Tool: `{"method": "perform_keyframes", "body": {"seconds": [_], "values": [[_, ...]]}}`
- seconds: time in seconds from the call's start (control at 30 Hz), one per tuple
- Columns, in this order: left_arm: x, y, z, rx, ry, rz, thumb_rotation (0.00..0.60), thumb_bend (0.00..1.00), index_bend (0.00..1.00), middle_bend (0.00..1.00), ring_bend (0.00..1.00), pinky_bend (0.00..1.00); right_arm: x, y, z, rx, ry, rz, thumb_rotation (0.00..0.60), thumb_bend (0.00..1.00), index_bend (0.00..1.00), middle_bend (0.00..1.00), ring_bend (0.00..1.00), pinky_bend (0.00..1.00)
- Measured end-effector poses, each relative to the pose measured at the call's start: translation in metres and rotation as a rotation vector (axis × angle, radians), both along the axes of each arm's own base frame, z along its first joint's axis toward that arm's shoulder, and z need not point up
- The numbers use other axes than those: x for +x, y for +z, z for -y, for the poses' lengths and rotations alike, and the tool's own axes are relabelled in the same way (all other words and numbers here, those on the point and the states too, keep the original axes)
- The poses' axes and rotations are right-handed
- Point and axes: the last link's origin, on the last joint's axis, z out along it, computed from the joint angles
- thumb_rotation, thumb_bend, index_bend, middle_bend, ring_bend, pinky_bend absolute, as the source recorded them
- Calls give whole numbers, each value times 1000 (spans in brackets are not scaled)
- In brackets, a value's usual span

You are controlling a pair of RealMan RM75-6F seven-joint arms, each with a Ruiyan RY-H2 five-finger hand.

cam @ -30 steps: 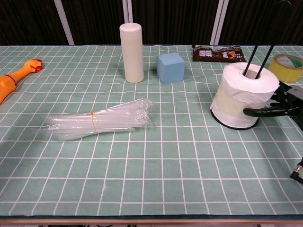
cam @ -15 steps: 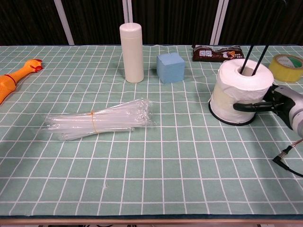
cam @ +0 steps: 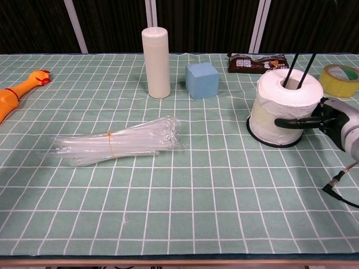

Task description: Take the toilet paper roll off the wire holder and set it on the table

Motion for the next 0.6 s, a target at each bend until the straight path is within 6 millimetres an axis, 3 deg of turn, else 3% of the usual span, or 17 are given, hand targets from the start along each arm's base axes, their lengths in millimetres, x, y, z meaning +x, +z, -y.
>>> {"method": "perform_keyframes", "body": {"seconds": [0.23, 0.6], "values": [[0, -1, 0, 0, 0, -1, 600, 45, 141, 44, 0, 0, -1, 9, -2, -39, -7, 13, 600, 0, 355, 310, 60, 0], [0, 0, 0, 4, 3, 3, 600, 45, 141, 45, 0, 0, 7, 24, 1, -65, 23, 12, 600, 0, 378, 320, 67, 0]]}}
